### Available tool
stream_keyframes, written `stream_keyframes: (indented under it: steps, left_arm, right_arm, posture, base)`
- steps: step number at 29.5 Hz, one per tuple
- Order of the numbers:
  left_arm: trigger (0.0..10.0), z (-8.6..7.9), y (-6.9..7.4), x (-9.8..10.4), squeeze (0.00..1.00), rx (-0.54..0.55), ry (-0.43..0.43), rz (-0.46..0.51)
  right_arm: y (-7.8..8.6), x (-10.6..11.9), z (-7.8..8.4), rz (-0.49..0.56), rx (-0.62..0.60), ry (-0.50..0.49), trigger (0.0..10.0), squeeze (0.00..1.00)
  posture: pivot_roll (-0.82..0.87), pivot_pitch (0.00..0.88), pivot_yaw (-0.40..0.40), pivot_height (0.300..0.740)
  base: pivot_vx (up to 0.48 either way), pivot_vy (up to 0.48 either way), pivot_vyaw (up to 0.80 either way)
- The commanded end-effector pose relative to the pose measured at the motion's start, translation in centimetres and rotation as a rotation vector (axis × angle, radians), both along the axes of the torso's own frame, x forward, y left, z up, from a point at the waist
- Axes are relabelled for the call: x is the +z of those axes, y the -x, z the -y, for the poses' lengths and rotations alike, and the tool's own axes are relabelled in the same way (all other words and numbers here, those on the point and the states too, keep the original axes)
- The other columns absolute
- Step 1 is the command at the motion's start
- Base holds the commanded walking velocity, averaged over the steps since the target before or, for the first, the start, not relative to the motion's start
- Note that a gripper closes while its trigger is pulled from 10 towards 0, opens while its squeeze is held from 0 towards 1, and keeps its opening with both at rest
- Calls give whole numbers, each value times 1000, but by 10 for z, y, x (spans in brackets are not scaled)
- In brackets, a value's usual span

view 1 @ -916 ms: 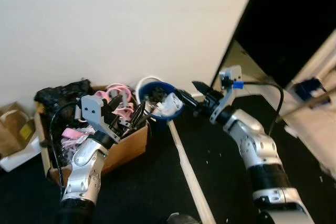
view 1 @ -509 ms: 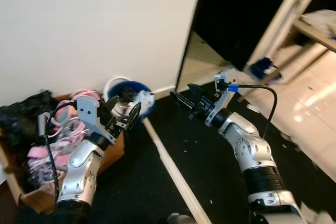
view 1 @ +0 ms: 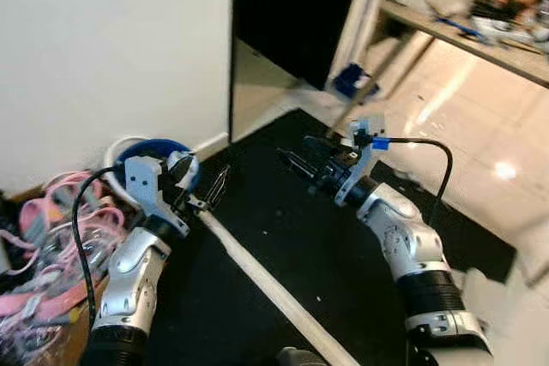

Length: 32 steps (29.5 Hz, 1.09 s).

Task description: Picking trash to rubbish bin

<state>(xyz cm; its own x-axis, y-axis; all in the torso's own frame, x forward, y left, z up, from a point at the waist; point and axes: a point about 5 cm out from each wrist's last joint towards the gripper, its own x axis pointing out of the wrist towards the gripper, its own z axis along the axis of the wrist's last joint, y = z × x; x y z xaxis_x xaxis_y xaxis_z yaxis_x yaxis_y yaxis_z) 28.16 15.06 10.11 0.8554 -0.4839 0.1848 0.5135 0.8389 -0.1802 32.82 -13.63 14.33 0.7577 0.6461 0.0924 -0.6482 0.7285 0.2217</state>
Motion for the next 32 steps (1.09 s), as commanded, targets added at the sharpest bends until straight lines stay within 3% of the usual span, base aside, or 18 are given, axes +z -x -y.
stream_keyframes:
  steps: [1, 32]
  left_arm:
    - [10000, -3, 2, -5, 0, 6, -8, -19]
    - [10000, -3, 2, -5, 0, 4, -7, -19]
  right_arm:
    - [1, -4, -3, -18, 7, -2, 10000, 0]
    - [1, -4, -3, -21, 7, -2, 10000, 0]
  posture:
    - [36, 0, -44, 740]
    - [36, 0, -44, 740]
  base:
    - [0, 0, -788]
    - [0, 0, -794]
